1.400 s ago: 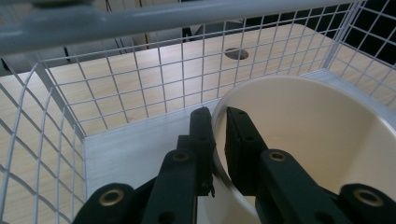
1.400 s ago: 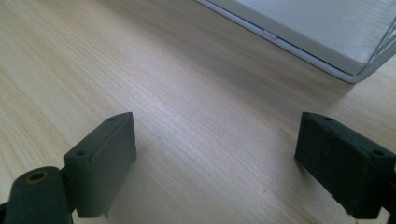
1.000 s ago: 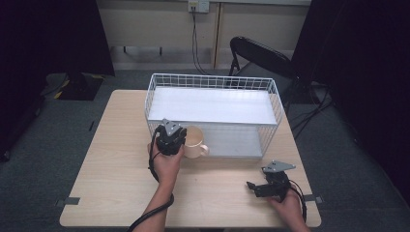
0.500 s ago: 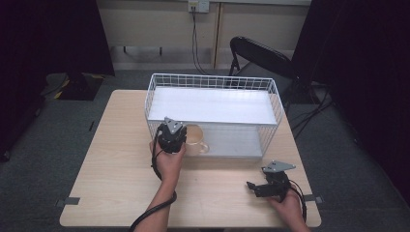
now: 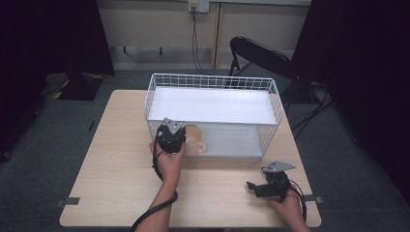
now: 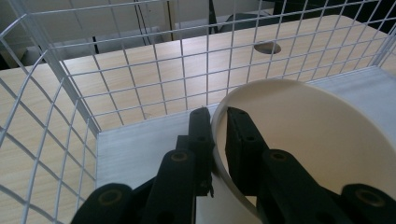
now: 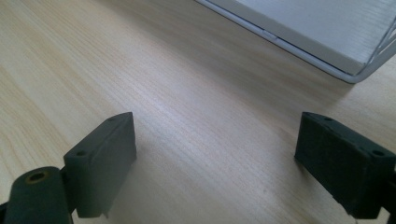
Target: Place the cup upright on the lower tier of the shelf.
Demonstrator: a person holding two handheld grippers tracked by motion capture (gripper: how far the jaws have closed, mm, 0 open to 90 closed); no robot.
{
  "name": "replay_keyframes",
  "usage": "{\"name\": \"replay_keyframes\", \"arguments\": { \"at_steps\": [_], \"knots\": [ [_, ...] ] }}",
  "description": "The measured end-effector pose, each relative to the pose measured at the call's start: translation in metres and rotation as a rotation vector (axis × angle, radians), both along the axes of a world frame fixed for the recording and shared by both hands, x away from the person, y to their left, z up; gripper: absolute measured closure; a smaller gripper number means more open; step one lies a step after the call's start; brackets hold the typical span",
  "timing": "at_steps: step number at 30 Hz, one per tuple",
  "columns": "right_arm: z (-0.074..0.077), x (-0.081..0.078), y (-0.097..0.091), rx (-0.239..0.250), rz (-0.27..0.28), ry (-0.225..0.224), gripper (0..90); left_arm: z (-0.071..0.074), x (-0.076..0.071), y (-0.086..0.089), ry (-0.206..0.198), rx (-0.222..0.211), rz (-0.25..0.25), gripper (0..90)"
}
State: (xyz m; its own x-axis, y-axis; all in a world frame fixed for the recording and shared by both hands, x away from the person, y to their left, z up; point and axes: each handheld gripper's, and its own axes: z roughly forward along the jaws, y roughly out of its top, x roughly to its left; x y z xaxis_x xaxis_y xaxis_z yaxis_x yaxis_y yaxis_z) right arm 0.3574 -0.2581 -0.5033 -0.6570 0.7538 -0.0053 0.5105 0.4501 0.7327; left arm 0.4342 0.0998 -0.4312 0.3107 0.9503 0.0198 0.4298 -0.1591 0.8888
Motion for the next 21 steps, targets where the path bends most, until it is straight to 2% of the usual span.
{"name": "replay_keyframes", "arguments": {
  "at_steps": [6,9,16,21],
  "knots": [
    [0.000,0.000,0.000,0.000,0.000,0.000,11.8,0.000,0.001,0.000,-0.005,-0.030,-0.003,78.7],
    [0.000,0.000,0.000,0.000,0.000,0.000,11.8,0.000,0.001,0.003,-0.004,-0.038,0.007,68.8],
    [0.000,0.000,0.000,0.001,0.000,0.000,11.8,0.004,-0.005,0.009,-0.010,-0.048,-0.017,59.7],
    [0.000,0.000,0.000,0.000,0.000,0.000,11.8,0.010,-0.009,0.015,-0.015,-0.071,-0.030,50.8]
  ]
}}
